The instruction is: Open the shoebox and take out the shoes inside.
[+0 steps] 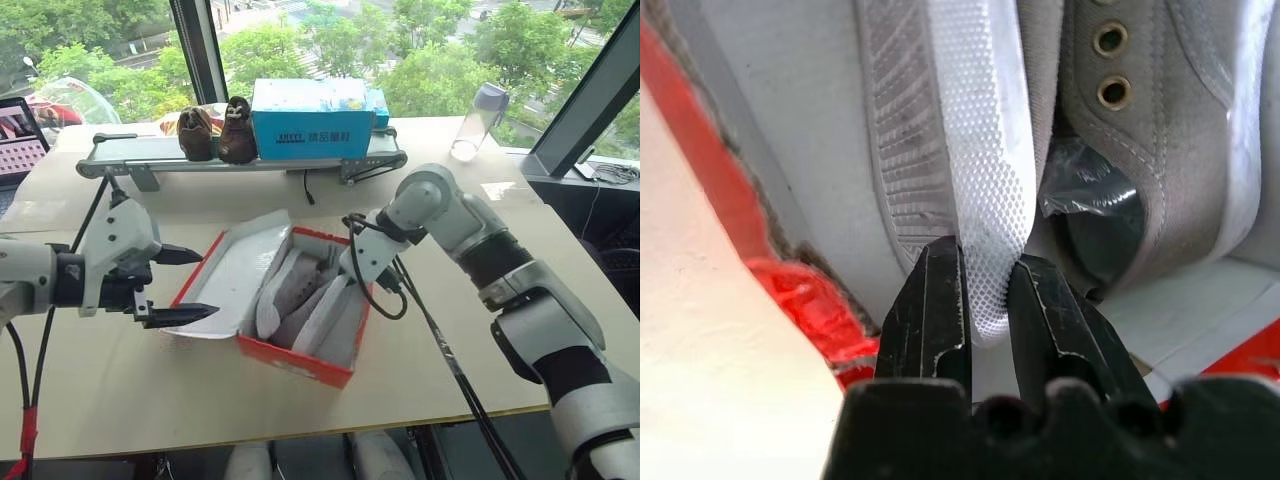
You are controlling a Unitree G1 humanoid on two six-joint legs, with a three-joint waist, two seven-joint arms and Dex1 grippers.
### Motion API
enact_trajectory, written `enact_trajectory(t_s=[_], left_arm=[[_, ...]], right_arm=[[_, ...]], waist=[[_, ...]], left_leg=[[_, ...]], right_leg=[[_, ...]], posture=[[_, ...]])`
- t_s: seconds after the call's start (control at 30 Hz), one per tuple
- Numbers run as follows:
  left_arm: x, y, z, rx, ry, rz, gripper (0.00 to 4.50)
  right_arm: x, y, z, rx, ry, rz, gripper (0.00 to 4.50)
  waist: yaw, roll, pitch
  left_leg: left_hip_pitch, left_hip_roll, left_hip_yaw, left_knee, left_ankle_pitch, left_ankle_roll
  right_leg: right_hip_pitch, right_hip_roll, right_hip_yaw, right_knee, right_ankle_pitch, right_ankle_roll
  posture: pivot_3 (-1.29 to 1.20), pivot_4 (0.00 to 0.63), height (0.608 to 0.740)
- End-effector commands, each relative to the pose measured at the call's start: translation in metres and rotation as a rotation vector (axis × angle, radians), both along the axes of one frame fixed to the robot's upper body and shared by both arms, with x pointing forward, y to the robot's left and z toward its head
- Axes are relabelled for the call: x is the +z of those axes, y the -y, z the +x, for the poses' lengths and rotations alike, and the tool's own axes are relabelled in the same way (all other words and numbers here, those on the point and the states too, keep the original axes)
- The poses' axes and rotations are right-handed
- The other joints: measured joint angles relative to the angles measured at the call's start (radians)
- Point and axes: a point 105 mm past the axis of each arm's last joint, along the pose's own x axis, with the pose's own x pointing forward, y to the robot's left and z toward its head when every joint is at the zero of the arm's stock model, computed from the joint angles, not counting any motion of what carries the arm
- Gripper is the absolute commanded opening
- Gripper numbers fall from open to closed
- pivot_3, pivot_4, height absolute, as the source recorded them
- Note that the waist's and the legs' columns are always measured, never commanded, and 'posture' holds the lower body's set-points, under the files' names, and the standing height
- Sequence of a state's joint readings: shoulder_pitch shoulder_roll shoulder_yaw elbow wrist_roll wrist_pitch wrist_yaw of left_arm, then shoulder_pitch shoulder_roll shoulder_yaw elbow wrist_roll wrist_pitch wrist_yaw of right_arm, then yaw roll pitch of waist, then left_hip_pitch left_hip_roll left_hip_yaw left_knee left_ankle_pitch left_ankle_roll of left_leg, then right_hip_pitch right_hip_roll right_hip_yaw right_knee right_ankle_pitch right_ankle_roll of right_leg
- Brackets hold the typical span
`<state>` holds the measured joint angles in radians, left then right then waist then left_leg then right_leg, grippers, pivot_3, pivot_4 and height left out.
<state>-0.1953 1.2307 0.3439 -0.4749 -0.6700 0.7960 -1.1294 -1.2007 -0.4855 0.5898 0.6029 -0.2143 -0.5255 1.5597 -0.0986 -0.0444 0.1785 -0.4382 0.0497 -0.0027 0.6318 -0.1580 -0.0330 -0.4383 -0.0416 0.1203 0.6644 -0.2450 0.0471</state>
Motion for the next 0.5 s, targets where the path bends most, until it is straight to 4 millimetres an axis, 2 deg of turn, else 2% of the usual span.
enact_trajectory(t_s=[0.03,0.33,0.5], left_arm=[[0.009,0.004,0.001,-0.017,0.035,0.022,4.50],[0.009,0.010,0.010,-0.053,0.045,0.018,4.50],[0.010,0.011,0.016,-0.067,0.054,0.019,4.50]], right_arm=[[0.024,-0.009,-0.009,0.063,0.021,0.033,0.23],[0.088,-0.027,-0.026,0.187,0.117,0.156,0.23],[0.121,-0.016,-0.023,0.142,0.179,0.188,0.23]], waist=[[0.000,0.000,0.000],[0.001,0.001,0.001],[0.005,0.001,0.001]], left_leg=[[0.000,0.000,0.000,0.000,0.000,0.000],[0.000,0.000,0.000,0.000,0.000,0.000],[0.000,0.000,0.000,0.000,0.000,0.000]], right_leg=[[0.000,0.000,0.000,0.000,0.000,0.000],[0.000,0.000,0.000,0.000,0.000,0.000],[0.000,0.000,0.000,0.000,0.000,0.000]], posture=[[0.00,0.150,0.740],[0.00,0.150,0.740],[0.00,0.150,0.740]])
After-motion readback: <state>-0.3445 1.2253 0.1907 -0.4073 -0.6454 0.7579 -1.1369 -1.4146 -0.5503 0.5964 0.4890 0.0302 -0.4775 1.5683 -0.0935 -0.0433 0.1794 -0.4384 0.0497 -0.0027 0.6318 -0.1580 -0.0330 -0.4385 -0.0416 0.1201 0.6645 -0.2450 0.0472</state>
